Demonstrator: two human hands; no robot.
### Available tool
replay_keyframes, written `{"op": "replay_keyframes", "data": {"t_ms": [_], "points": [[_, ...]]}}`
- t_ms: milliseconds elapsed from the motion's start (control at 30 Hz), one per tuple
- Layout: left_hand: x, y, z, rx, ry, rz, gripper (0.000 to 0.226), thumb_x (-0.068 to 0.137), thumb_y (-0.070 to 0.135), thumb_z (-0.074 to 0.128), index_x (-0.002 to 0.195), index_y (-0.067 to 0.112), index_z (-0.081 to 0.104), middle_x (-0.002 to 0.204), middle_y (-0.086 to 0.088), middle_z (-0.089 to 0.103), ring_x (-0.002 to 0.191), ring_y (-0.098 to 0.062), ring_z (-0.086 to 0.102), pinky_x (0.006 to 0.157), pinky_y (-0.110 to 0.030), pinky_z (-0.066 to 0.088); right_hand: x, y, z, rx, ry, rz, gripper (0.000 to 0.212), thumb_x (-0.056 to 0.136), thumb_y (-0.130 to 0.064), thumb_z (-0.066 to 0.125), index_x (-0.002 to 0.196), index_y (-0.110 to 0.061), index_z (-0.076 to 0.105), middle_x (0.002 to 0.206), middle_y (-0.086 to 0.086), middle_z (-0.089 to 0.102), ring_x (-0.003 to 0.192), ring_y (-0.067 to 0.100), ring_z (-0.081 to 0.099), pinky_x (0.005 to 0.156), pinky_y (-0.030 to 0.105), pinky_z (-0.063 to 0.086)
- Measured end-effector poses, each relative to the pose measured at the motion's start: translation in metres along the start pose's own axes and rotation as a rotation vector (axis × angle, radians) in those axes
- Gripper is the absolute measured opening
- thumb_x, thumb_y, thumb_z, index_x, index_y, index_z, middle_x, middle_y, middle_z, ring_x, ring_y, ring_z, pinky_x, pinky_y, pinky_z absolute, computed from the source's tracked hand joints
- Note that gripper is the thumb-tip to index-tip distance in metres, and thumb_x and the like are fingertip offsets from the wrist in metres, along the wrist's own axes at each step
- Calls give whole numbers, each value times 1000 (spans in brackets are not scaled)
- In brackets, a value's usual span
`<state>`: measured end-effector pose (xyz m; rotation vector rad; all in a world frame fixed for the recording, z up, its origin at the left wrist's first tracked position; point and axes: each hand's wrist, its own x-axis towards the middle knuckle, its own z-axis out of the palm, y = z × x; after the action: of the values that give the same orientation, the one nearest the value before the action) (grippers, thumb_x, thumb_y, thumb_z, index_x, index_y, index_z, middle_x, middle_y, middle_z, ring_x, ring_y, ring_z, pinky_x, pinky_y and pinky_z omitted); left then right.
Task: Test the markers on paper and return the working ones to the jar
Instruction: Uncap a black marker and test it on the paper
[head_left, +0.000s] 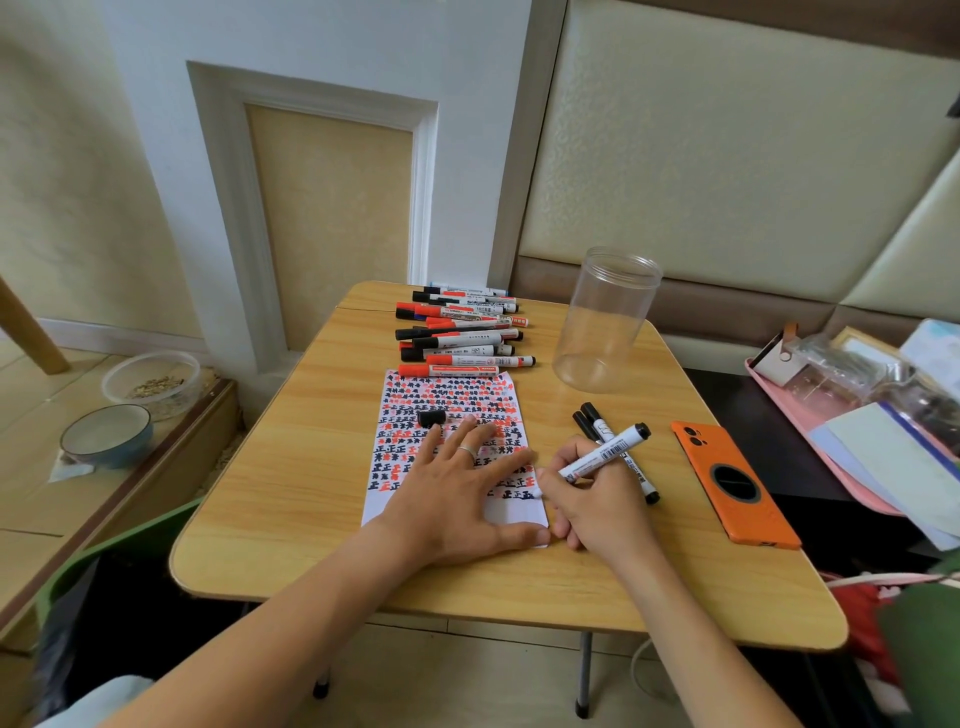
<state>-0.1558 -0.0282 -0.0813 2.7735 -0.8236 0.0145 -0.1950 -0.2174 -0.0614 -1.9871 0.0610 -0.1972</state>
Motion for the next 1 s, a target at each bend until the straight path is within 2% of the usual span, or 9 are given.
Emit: {"op": "replay_keyframes", "data": {"t_ms": [100,200,333,500,600,700,767,900,1000], "points": [[0,-1,1,-68,37,1,103,68,101,24,157,51,11,170,4,5,156,-14,-12,126,-51,-5,-1,0,-1,131,30,-44,19,95,-16,71,81,-18,57,52,14,62,42,34,58,43,30,45],[-1,-1,-1,-129,88,2,105,67,101,33,156,47,17,165,3,15,156,-18,4,127,-48,0,-7,-7,0,205,41,-113,20,94,-15,72,82,-21,57,61,13,68,57,47,67,45,29,47],[-2,-1,-1,-133,139,11,105,65,100,40,147,35,27,155,2,28,151,-21,18,127,-47,7,-13,-15,1,175,84,-211,18,92,-13,73,88,-8,56,71,11,68,58,30,72,43,16,41],[-1,-5,-4,-339,230,-3,82,72,86,59,128,29,40,126,7,35,121,-16,32,108,-37,37,-9,-6,4,0,12,-161,20,94,-25,74,84,-18,58,64,6,68,56,23,70,44,26,42],[0,-14,-15,-431,297,-34,63,81,72,58,126,28,47,124,6,33,120,-14,30,102,-35,37,-9,-8,4,39,-10,-123,20,95,-23,72,85,-15,57,64,11,69,59,24,73,42,21,41],[3,-34,-26,-224,451,-113,47,94,42,62,136,21,54,133,-2,40,125,-23,35,107,-44,37,-10,-8,4,39,-18,-101,20,95,-26,72,85,-15,57,65,10,69,62,25,75,41,21,40],[3,-45,-29,-101,420,-193,47,99,29,59,144,21,51,140,-5,43,132,-28,34,109,-46,35,-9,-8,4,44,-23,-94,21,95,-27,72,85,-15,57,65,9,68,63,25,75,41,21,39],[-1,-53,-28,-41,325,-193,38,102,33,56,139,27,59,134,-1,54,127,-24,39,97,-42,36,-9,-7,4,52,-29,-87,19,95,-27,72,86,-16,59,66,10,69,64,23,75,42,27,39],[-4,-48,-32,-109,318,-135,22,98,27,64,119,29,69,118,6,61,114,-18,47,89,-35,41,-8,-7,4,109,-35,-96,13,92,-20,75,87,-21,63,66,12,69,63,25,74,41,28,41]]}}
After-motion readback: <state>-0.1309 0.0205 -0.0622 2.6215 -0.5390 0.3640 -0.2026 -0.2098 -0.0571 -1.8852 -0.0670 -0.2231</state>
